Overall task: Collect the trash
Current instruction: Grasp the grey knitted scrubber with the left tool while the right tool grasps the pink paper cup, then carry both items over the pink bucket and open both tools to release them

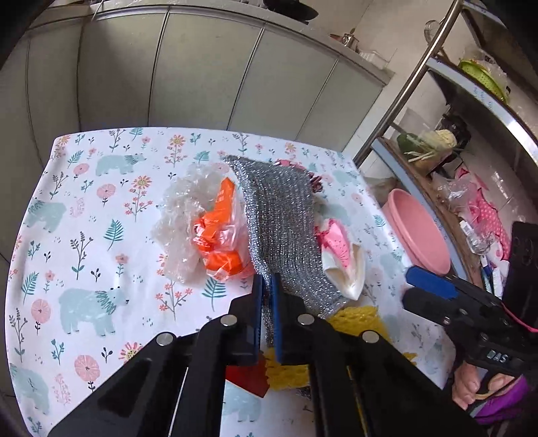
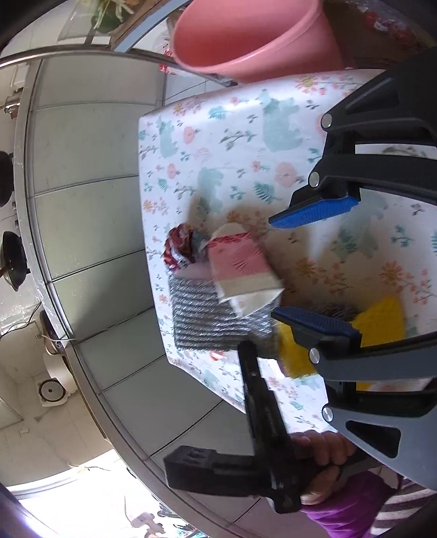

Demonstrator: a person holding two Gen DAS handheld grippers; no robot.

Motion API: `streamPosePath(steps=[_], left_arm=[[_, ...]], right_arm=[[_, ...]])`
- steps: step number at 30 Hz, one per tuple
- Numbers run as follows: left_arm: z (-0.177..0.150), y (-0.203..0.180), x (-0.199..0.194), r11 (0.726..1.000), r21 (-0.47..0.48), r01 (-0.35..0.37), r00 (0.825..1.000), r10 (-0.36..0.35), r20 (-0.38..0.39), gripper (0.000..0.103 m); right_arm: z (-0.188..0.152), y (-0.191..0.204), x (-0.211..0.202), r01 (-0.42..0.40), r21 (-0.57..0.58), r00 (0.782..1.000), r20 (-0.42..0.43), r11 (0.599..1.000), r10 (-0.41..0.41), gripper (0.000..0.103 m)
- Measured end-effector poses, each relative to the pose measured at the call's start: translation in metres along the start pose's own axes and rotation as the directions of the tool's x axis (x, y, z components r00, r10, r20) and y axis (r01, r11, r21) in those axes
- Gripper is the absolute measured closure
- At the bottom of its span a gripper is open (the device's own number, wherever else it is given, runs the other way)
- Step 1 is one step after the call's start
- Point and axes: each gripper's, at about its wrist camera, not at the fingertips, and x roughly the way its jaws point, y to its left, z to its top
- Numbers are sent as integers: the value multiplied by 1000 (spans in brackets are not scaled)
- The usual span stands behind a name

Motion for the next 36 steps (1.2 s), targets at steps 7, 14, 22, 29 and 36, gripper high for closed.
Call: streamPosePath(steps=[7, 14, 22, 29, 36], left_arm=[[3, -10, -38, 999, 36, 34, 994, -38, 101, 99], [8, -6, -64, 999, 32, 41, 983, -46, 177, 99], [11, -9, -83, 998, 41, 41, 972, -49, 231, 99], [10, -14, -90, 998, 54, 38, 967, -50, 251, 99], [13, -27, -97, 996, 77, 49, 958, -69, 278, 99]], right_arm=[[12, 13, 24, 54, -42, 999, 8, 998, -53, 54], [12, 17, 37, 46, -36, 998, -29, 998, -47, 60], [3, 7, 40, 118, -23, 991, -65, 993, -120, 86], [-5, -7, 15, 108, 17, 994, -36, 994, -107, 94], [-12, -23, -19, 108, 64, 994, 19, 992, -109, 94]])
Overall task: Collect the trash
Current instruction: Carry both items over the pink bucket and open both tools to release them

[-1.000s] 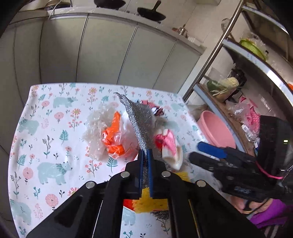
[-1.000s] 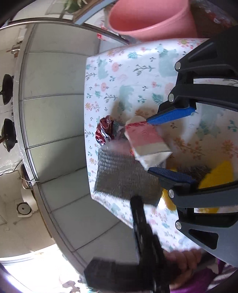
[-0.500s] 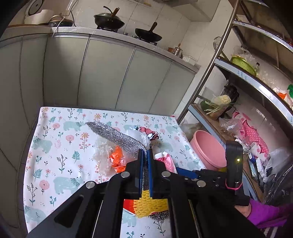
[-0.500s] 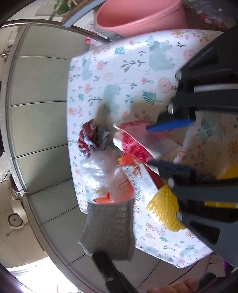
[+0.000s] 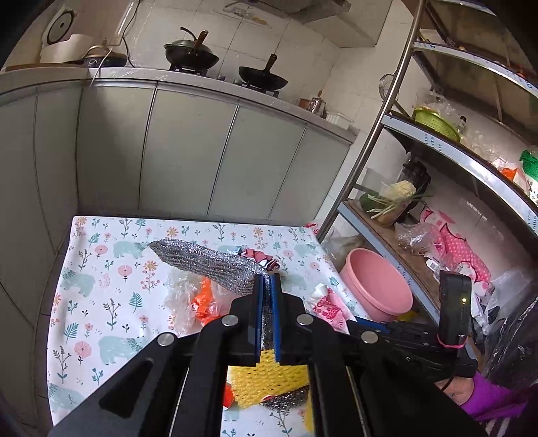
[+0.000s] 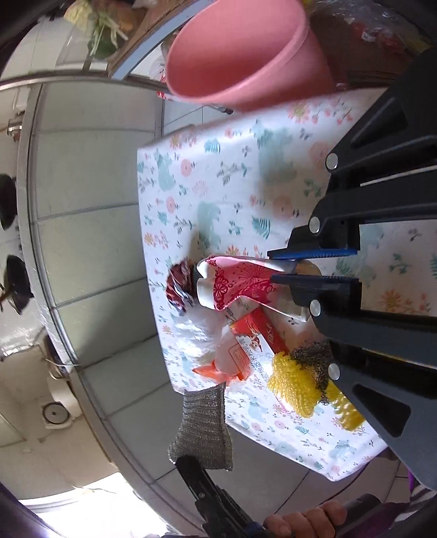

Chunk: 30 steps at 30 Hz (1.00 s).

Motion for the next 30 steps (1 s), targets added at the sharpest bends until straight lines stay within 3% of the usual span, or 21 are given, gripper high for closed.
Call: streamPosePath(steps=[9, 15, 23, 30], left_arm=[[16, -50, 21, 993, 87, 82, 997, -81, -14, 99], [26, -101, 47, 972, 167, 164, 986, -159, -42, 99], [43, -176, 108, 933, 194, 304, 949, -279, -144, 99], [40, -234, 166, 904, 246, 351, 927, -298, -227, 99]], right_arm=[[-10, -38, -31, 46, 100, 997, 60, 994, -52, 94], [-12, -75, -54, 102, 191, 986, 110, 976, -124, 94], [-11, -137, -74, 174, 342, 960, 151, 924, -236, 94], [-8, -179, -69, 255, 423, 929, 142, 870, -341, 94]])
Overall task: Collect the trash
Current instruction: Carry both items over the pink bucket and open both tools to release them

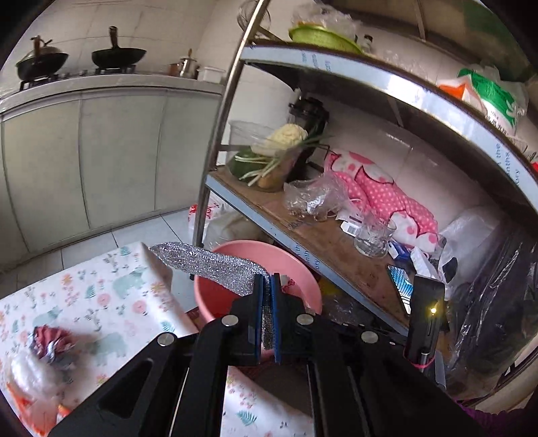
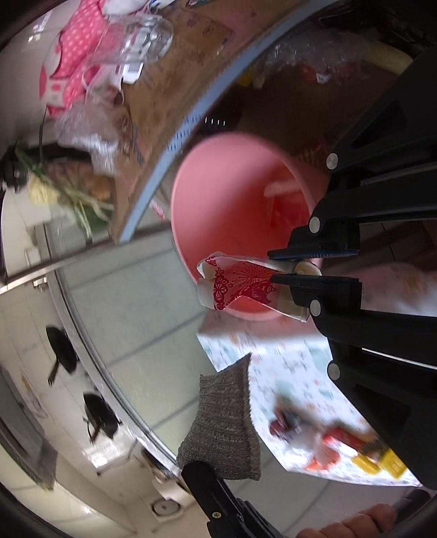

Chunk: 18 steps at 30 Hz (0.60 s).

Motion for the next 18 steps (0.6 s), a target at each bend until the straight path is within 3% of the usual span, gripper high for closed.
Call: streamPosePath(steps=[11, 18], left_arm=[[-9, 8, 100, 1000, -18, -17, 984, 13, -177, 99], [-24, 19, 126, 999, -49, -23, 973, 11, -230, 99]], right_arm=[[5, -34, 36, 86, 49, 996, -23, 995, -85, 94], [2, -44, 52, 110, 60, 993, -49, 992, -107, 94]])
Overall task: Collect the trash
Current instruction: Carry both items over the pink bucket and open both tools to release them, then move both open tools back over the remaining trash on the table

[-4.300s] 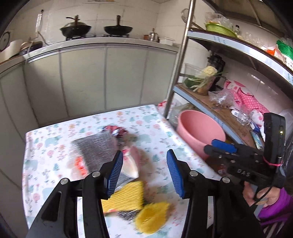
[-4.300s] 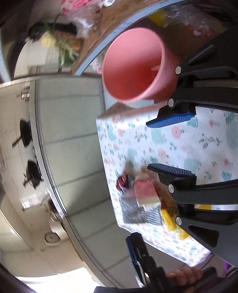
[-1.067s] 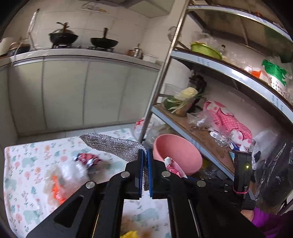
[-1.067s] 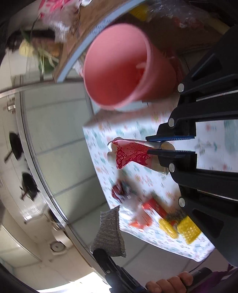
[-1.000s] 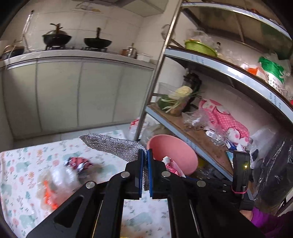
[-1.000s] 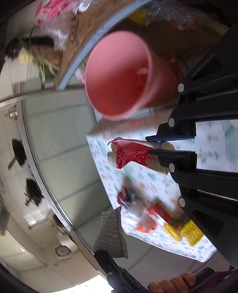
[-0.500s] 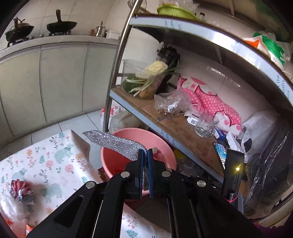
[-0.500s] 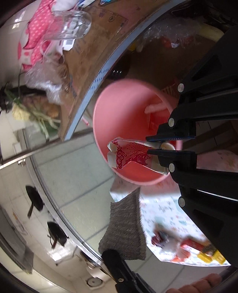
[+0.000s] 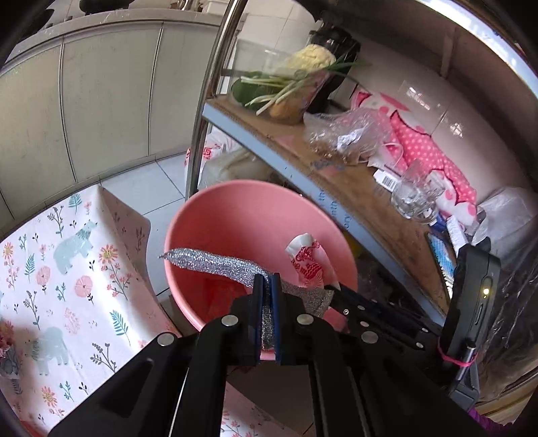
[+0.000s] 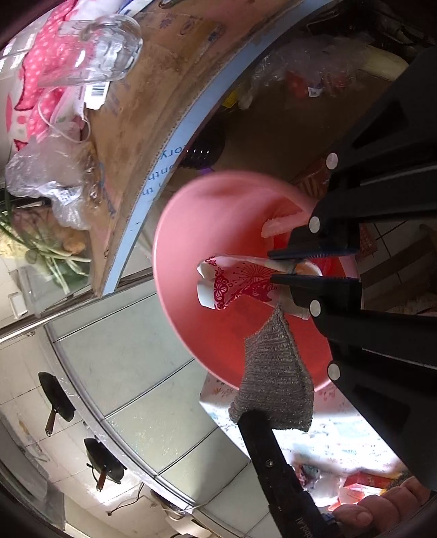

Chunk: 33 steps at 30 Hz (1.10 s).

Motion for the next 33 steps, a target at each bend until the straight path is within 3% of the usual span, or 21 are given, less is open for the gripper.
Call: streamPosePath(steps=[4, 6, 8, 10, 13, 21, 33], left_arm=[[-1, 3, 5, 1000, -4, -19, 1000, 19, 0, 96], [-1, 3, 5, 999, -3, -44, 999, 44, 1, 90], [1, 6, 3, 999, -15, -41, 999, 41, 6, 77], [3, 7, 2, 999, -30, -28, 1000, 28, 6, 71], [5, 7, -4, 999, -38, -24, 1000, 25, 16, 70], [9, -5, -32, 999, -41, -11, 999, 13, 48, 66], [-15, -11, -94, 997, -4, -79, 992, 79, 101, 63]], right_arm=[[-1, 2, 7, 5, -8, 1000, -6, 1000, -5, 93], [0, 4, 11, 14, -16, 1000, -13, 1000, -15, 92], [1, 3, 12, 24, -21, 1000, -5, 1000, -24, 89], [1, 5, 10, 25, -28, 1000, 3, 999, -25, 85], [1, 6, 6, 32, -37, 999, 14, 999, -31, 77], [0, 12, -7, 40, -65, 999, 19, 997, -39, 76], [-18, 56, -46, -30, -166, 999, 13, 986, 32, 76]])
